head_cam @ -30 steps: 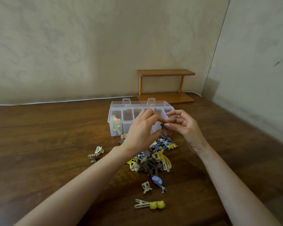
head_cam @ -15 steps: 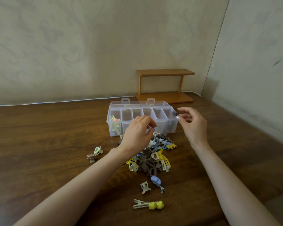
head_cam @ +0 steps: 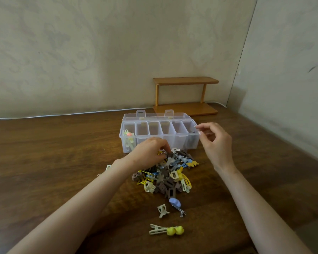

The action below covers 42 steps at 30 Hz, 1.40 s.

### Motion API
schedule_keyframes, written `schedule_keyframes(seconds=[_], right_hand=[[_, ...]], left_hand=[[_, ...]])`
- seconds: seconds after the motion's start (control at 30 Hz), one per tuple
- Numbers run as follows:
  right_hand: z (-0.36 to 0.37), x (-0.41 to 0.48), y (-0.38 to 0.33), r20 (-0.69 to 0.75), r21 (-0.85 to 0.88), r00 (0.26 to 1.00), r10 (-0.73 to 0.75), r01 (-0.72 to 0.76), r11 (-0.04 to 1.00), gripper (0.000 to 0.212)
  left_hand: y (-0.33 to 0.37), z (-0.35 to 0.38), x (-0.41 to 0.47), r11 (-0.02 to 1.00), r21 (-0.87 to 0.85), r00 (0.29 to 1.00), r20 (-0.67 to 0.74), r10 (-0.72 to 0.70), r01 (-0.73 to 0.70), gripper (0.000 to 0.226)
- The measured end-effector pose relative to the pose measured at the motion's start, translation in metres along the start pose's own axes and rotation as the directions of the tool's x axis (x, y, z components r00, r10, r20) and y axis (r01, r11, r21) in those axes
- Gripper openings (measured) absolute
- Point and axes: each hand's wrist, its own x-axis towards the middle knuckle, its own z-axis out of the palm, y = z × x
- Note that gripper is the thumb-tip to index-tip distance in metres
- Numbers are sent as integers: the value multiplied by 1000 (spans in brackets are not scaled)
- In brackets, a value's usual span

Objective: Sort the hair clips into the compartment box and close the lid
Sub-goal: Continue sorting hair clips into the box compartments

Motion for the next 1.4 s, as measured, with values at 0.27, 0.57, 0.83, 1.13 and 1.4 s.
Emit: schedule_keyframes(seconds=[0.27,0.57,0.83,1.13,1.4], right_hand=[[5,-3,0,170,-3,985,0,1,1000,14],[4,-4,-2,210,14,977,39,-42,999,16],[4,-4,-4,241,23,969,53,-61,998,17],[2,-8,-13,421,141,906,-51,-9,990,33],[2,-8,-14,400,173,915,-56,-15,985,28]], left_hand=[[-2,-8,1,990,122,990,110,-89,75,20],[5,7,0,994,111,1000,-9,-18,19,29],[9,15,-1,995,98,991,-131,3,10,28],[20,-3,0,816,-577,986,-106,-127,43,15],[19,-3,0,767,-637,985,-72,-159,77,20]])
